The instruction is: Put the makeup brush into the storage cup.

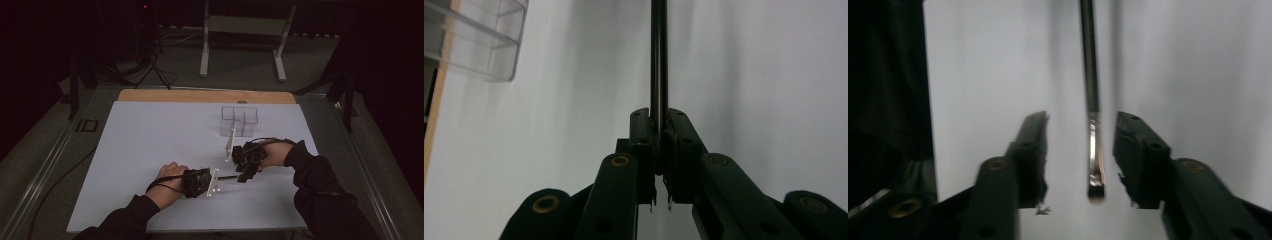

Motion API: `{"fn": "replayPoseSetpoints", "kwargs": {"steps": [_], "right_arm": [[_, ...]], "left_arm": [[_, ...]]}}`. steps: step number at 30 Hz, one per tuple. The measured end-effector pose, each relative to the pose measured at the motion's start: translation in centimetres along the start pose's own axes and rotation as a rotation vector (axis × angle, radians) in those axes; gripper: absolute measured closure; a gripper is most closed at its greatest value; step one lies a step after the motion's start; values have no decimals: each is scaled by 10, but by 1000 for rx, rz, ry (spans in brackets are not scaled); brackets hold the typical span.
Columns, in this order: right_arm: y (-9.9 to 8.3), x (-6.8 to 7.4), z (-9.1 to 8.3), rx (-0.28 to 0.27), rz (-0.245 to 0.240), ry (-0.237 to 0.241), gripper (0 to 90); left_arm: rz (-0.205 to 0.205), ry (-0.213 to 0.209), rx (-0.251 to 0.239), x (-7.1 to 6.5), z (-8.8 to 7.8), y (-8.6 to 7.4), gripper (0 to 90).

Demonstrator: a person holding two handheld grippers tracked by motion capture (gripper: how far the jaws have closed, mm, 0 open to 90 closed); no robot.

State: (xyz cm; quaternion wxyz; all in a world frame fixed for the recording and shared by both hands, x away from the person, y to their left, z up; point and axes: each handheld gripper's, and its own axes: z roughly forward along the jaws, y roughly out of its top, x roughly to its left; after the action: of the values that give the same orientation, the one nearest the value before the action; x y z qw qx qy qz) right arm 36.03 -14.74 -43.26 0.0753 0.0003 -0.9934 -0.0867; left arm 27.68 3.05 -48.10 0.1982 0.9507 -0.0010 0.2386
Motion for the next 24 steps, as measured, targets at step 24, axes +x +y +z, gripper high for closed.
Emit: {"fn": "replayPoseSetpoints", "kwargs": {"steps": [24], "right_arm": [[-48,16,-50,-484,199,-245,139]], "left_arm": [[-307,-172,-47,19,-7,-15,853]]}}
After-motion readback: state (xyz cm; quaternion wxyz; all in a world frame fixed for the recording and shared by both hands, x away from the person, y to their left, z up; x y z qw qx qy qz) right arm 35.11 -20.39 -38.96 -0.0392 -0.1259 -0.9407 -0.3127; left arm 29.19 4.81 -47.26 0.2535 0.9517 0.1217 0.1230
